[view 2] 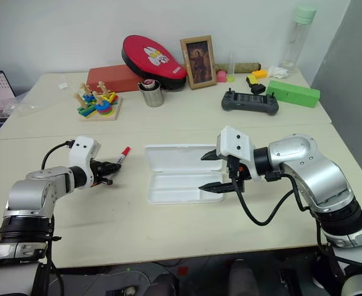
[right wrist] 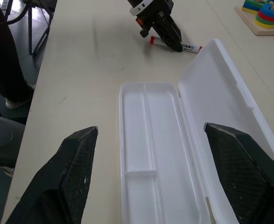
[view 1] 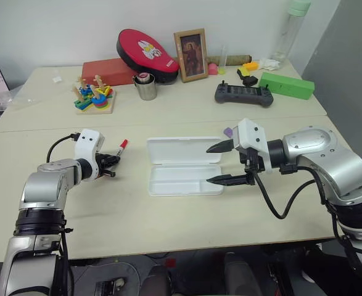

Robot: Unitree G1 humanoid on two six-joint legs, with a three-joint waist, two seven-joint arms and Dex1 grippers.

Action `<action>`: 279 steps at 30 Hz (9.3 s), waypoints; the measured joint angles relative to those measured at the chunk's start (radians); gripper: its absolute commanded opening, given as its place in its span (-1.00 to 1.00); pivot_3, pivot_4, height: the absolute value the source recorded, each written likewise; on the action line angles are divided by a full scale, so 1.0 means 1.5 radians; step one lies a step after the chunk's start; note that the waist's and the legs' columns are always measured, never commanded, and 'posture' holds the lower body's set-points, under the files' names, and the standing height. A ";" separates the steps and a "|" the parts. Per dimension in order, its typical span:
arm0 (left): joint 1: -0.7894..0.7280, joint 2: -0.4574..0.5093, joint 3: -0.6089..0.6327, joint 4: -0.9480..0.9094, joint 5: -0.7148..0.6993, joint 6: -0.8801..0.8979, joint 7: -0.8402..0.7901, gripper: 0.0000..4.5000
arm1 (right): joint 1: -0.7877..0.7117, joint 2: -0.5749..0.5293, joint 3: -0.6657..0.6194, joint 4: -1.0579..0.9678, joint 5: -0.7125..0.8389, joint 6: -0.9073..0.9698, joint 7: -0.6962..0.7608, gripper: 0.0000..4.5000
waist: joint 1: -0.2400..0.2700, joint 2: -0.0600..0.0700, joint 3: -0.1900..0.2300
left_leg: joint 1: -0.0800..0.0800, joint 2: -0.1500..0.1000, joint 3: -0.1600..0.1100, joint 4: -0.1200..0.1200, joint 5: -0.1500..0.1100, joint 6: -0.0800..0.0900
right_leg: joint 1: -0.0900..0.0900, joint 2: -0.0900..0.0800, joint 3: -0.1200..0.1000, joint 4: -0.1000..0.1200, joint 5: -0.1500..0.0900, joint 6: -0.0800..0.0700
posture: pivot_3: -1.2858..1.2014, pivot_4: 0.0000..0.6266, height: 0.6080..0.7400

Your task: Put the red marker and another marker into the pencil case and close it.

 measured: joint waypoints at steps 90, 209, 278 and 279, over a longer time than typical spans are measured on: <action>-0.180 0.061 -0.123 -0.422 -0.059 -0.020 -0.243 0.99 | -0.040 -0.034 -0.008 0.319 -0.184 -0.090 -0.118 0.69 | 0.019 -0.001 0.001 | -0.002 0.000 0.001 -0.001 0.000 0.000 | 0.000 0.000 0.000 -0.003 0.000 0.000 | 0.03 -0.52 1.00; 0.034 0.198 -0.015 -0.361 -0.039 -0.058 -0.175 1.00 | -0.038 0.222 0.210 0.305 -0.210 -0.139 -0.050 0.48 | 0.002 0.000 0.001 | -0.001 0.000 0.001 -0.003 0.003 0.001 | -0.001 0.000 0.000 -0.001 0.000 0.000 | 0.03 -0.52 1.00; 0.053 0.265 0.088 -0.492 -0.275 0.019 -0.284 1.00 | -0.130 0.170 0.014 0.618 -0.219 -0.201 -0.106 0.99 | 0.000 0.000 0.002 | -0.001 0.000 0.001 -0.007 0.003 0.001 | -0.001 0.000 0.000 -0.003 0.000 0.000 | 0.03 -0.52 1.00; 0.053 0.265 0.088 -0.492 -0.275 0.019 -0.284 1.00 | -0.130 0.170 0.013 0.618 -0.219 -0.201 -0.104 0.99 | 0.000 0.000 0.002 | -0.001 0.000 0.002 -0.007 0.003 0.001 | -0.001 0.000 0.000 -0.003 0.000 0.000 | 0.03 -0.52 1.00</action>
